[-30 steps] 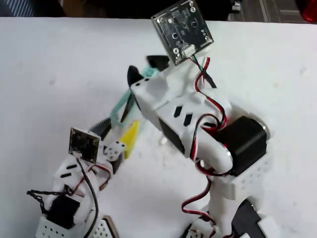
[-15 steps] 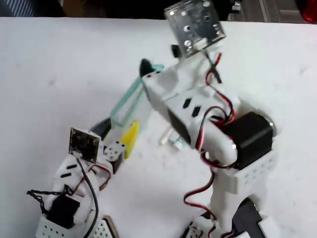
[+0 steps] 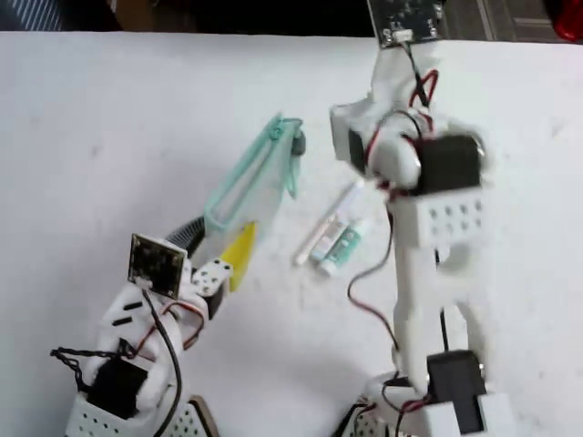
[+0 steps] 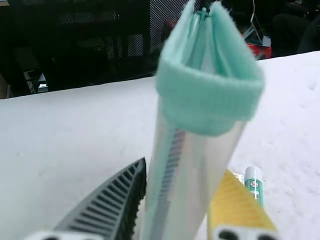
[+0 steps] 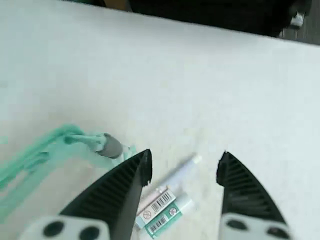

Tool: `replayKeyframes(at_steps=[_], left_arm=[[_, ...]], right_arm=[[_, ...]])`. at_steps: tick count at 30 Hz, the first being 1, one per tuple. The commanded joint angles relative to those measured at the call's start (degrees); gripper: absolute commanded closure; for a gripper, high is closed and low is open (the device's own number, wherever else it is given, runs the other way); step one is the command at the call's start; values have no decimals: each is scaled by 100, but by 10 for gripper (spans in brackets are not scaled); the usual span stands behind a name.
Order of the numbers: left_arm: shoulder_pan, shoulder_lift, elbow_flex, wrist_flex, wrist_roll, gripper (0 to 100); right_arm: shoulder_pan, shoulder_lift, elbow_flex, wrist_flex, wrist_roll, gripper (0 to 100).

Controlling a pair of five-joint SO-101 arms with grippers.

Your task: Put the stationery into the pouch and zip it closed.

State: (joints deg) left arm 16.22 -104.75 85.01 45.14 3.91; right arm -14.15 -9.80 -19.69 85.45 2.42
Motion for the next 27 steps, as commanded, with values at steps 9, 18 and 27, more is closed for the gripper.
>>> replayKeyframes(at_steps=[9,18,27], left_arm=[[48,-22,-26,26,-26,797],[48,-22,-26,26,-26,797],[48,-22,-26,35,-26,797]], right_arm=[[330,1675,2593,-2404,-1204,801],[330,2721,2585,-3257,-1275,801],[418,2791,2620,-3670,-1266,801]])
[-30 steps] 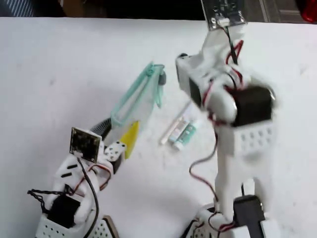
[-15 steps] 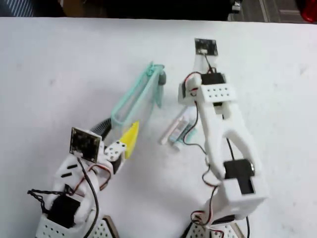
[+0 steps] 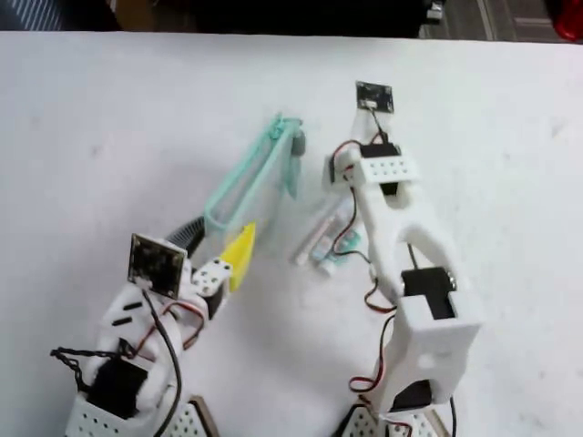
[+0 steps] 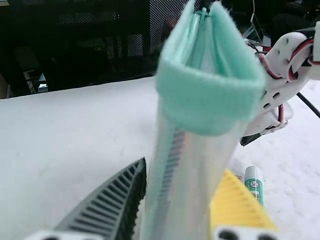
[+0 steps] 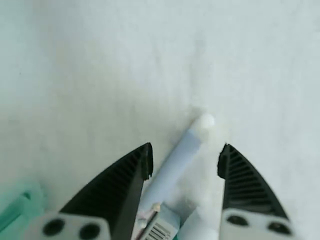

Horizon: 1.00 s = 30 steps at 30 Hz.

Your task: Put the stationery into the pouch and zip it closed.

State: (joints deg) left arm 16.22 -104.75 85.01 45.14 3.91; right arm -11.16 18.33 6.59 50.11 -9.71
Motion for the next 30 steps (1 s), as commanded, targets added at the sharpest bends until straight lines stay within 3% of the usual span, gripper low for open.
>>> replayKeyframes(at_steps=[1,10,18,30], left_arm=[[48,-22,-26,35,-26,797],[48,-22,-26,35,-9,797],[48,-22,-18,35,0,797],[40,-22,-44,132,185,797]], right_arm=[[136,13,-26,-136,-53,801],[180,813,-686,154,-53,809],[180,1103,-1099,435,-18,987],[180,1112,-1099,558,-18,982]])
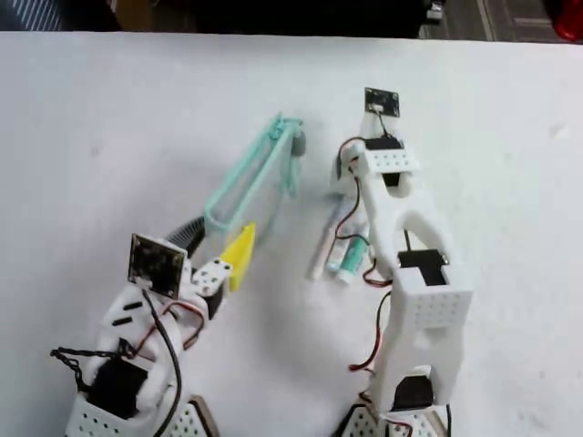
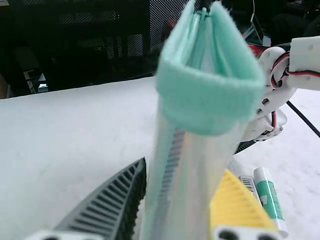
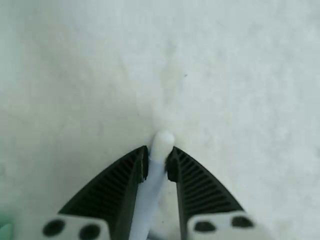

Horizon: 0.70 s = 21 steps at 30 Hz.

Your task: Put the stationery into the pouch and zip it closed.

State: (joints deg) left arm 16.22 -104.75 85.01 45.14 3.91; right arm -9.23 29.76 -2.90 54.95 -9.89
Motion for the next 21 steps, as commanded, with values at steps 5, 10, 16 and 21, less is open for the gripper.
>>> replayKeyframes(at_steps=[5,10,16,21], left_arm=[[40,-22,-62,202,378,797],[40,-22,-62,193,378,797],[40,-22,-62,193,369,797],[40,-22,-62,185,369,797]], right_arm=[[-13,-31,-149,75,-35,982],[-13,-84,-132,84,-35,982],[-31,-453,-149,444,-35,982],[-13,-919,-141,699,-9,982]])
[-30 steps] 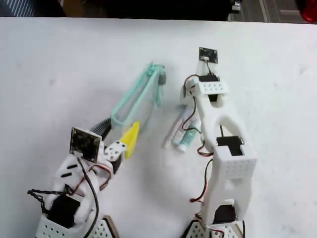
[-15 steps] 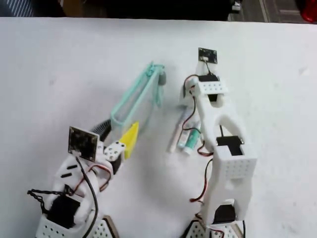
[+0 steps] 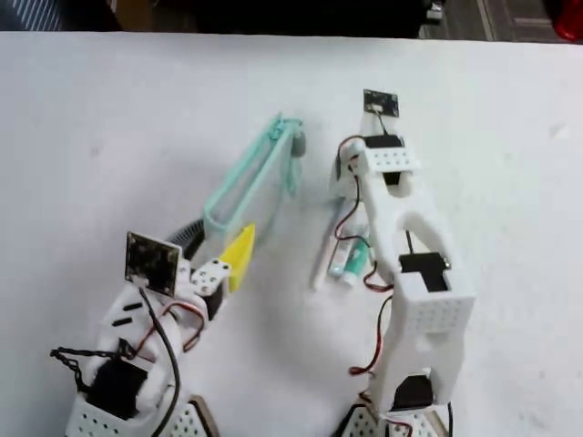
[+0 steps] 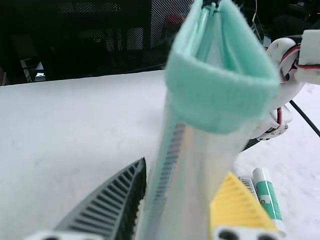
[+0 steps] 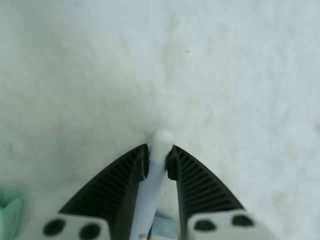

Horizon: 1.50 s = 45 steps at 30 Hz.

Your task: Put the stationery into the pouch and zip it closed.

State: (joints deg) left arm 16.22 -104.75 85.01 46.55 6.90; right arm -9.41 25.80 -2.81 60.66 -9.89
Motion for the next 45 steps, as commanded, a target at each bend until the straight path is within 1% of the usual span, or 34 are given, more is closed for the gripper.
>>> replayKeyframes(at_steps=[1,5,9,11,16,22,27,35,45], left_arm=[[40,-22,-62,44,70,797],[40,-22,-62,79,70,797],[40,-22,-62,62,70,797],[31,-22,-62,53,62,797],[-233,-22,-53,-44,62,797],[-207,-22,-35,-26,62,797],[-198,-22,-35,-18,62,797],[-189,-22,-35,0,62,797],[-189,-22,-26,-9,62,797]], right_arm=[[13,-620,-149,154,0,982],[13,-1077,-132,163,0,982],[4,-1701,-158,382,0,982],[-22,-2114,-158,541,0,982],[-40,-3363,-158,787,0,982],[-40,-4884,-158,787,9,982],[-40,-5868,-123,796,9,982],[-40,-6712,-123,796,9,982],[-40,-6985,-149,769,9,982]])
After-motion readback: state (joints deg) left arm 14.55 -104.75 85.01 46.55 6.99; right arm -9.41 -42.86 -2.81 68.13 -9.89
